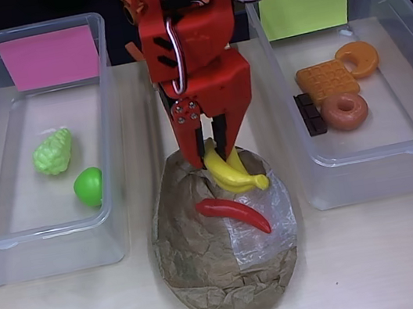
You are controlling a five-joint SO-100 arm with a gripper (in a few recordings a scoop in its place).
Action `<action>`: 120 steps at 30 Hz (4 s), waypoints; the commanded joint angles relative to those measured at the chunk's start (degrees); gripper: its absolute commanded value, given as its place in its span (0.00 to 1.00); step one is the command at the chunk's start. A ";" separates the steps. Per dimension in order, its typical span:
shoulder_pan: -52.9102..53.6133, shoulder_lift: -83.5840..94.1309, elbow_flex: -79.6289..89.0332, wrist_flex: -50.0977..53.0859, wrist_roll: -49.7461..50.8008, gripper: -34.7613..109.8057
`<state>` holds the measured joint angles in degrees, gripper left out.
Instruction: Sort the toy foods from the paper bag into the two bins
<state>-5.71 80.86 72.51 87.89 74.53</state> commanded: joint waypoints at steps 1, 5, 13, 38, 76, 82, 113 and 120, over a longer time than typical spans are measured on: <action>1.58 12.04 4.83 1.76 -0.62 0.24; 5.89 24.35 14.15 2.37 -1.05 0.24; 22.32 48.08 34.10 -3.25 -4.22 0.24; 64.16 49.13 56.69 -27.42 -4.57 0.26; 43.33 38.41 37.00 -24.43 -17.05 0.39; 29.27 32.52 28.92 -18.90 -18.28 0.39; -8.79 4.13 29.09 -28.12 -11.07 0.46; -9.14 -3.25 30.06 -32.52 -13.01 0.50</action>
<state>-13.80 77.87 101.87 56.78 62.05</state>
